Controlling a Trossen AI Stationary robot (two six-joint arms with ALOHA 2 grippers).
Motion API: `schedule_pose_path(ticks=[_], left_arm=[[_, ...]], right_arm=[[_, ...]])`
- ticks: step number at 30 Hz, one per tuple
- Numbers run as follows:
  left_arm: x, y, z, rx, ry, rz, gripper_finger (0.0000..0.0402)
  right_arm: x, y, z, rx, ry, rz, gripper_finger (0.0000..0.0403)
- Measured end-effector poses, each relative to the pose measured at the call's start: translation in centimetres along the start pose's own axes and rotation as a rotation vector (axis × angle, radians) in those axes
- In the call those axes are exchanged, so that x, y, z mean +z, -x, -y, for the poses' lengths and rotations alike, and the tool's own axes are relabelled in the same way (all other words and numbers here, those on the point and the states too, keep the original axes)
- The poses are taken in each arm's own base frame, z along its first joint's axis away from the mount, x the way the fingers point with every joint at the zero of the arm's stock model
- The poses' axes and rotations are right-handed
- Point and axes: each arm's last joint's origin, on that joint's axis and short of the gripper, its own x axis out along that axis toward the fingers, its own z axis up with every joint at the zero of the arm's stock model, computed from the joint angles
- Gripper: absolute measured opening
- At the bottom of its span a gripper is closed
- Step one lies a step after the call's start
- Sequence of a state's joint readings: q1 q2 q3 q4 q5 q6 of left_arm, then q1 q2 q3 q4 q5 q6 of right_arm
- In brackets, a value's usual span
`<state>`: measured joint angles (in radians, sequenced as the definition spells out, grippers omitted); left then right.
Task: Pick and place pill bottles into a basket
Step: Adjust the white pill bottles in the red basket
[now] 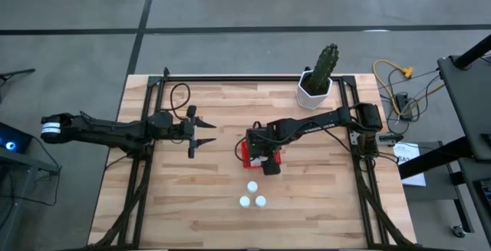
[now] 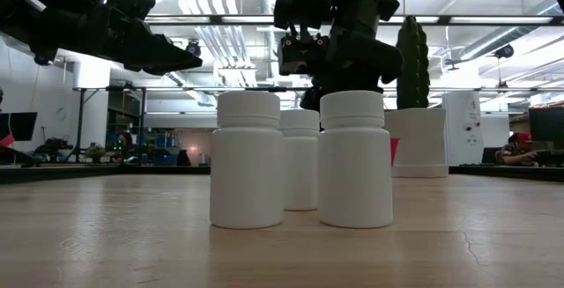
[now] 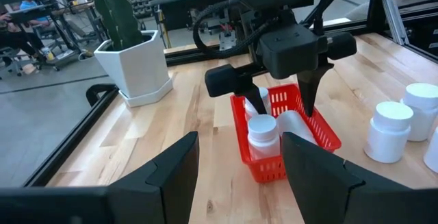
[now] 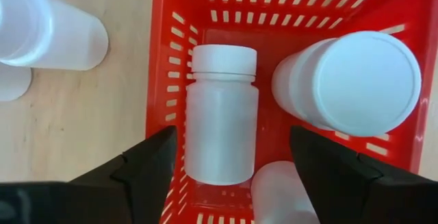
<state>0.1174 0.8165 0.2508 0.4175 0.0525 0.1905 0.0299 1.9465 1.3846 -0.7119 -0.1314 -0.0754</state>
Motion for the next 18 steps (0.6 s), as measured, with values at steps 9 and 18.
schedule_pose_path(ticks=[9,18], left_arm=[[0.01,0.0,0.0,0.0,0.0,0.001,0.0191],[0.02,0.01,0.0,0.0,-0.002,0.002,0.0191]], right_arm=[[-0.27,-0.28,0.03,0.0,-0.025,-0.006,0.0254],[-0.71,-0.74,0.09,0.0,-0.047,-0.015,0.0246]])
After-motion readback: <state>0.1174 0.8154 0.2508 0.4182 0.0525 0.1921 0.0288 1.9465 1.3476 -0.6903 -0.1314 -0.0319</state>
